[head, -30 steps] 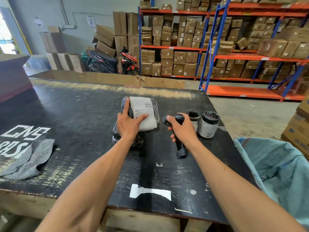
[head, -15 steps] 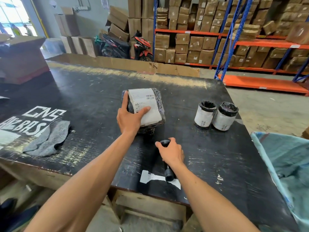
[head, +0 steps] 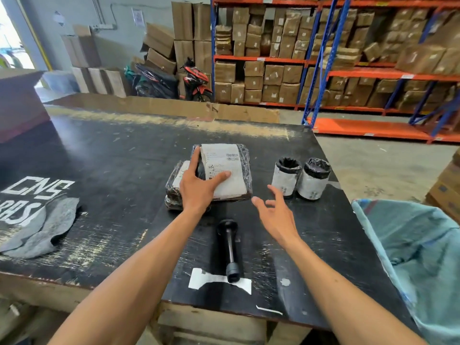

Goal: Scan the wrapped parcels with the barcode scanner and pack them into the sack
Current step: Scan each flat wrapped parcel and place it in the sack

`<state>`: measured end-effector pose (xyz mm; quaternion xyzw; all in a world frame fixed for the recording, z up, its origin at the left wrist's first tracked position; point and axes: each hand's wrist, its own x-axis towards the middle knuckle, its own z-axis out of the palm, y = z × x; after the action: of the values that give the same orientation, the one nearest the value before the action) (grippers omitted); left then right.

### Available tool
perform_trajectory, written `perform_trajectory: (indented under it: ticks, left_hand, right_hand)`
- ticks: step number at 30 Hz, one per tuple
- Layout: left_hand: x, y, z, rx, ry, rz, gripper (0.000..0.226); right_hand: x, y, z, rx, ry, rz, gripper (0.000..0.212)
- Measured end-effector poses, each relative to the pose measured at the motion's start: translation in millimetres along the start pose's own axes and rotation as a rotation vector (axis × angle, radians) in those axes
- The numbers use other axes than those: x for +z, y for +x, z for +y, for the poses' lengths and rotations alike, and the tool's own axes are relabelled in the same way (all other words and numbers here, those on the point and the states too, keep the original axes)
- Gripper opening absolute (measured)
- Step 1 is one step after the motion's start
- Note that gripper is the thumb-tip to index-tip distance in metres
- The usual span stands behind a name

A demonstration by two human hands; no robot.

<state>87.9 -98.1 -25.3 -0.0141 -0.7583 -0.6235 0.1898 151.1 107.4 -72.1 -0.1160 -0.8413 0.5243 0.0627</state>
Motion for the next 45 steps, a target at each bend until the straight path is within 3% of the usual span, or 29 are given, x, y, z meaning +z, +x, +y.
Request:
perform_trajectory:
  ticks: [3,6,9,14,20,24,27,32,39,45]
  left_hand:
    - [38.6,-12.6,9.1,0.009,-0.051,-0.078,0.099]
    - [85.6,-28.4,14.1,-0.034,-0.138,-0.159,0.1]
    - [135.9,-48.2,21.7,-0.024,-0.186,-0.255,0.086]
    - [230.5,-93.7,37.9,-0.02,-0.162,-0.442,0.054]
    - [339.7,-143.5,41.9,-0.126,-0.185,-0.691,0.046]
    - [400.6,-170.3,26.3,-0.055,0.006,-0.791,0.056]
    - [430.4,-188.9,3.9,-0.011,0.33,-0.776,0.074]
    - [449.5,-204.4,-25.6,0.129,0.735,-0.833,0.082]
    - [452.9,-204.9,-36.8,0.229,0.869,-0.817,0.08]
    - [454.6,-207.5,-40.5,0.252,0.91,-0.805,0.079]
  right_hand:
    - [-46.4,12.5,-1.1,-0.061,0.119,0.093,0.071]
    - [-89.2,19.7,7.0,-0.082,0.123,0.085,0.08]
    - [-129.9,24.8,27.6,-0.128,0.152,0.066,0.073]
    - [-204.4,22.9,84.1,-0.166,0.122,0.049,0.085]
    - [-311.2,19.2,166.0,-0.078,0.146,0.097,0.094]
    - [-369.4,15.5,219.4,0.001,0.137,0.148,0.097]
    - [-395.6,11.3,252.7,0.08,0.1,0.118,0.096]
    - [-401.0,4.4,315.8,0.284,0.009,-0.143,0.1]
    - [-340.7,16.7,369.2,0.489,-0.105,-0.548,0.123]
    - [-292.9,3.1,404.7,0.563,-0.023,-0.464,0.108]
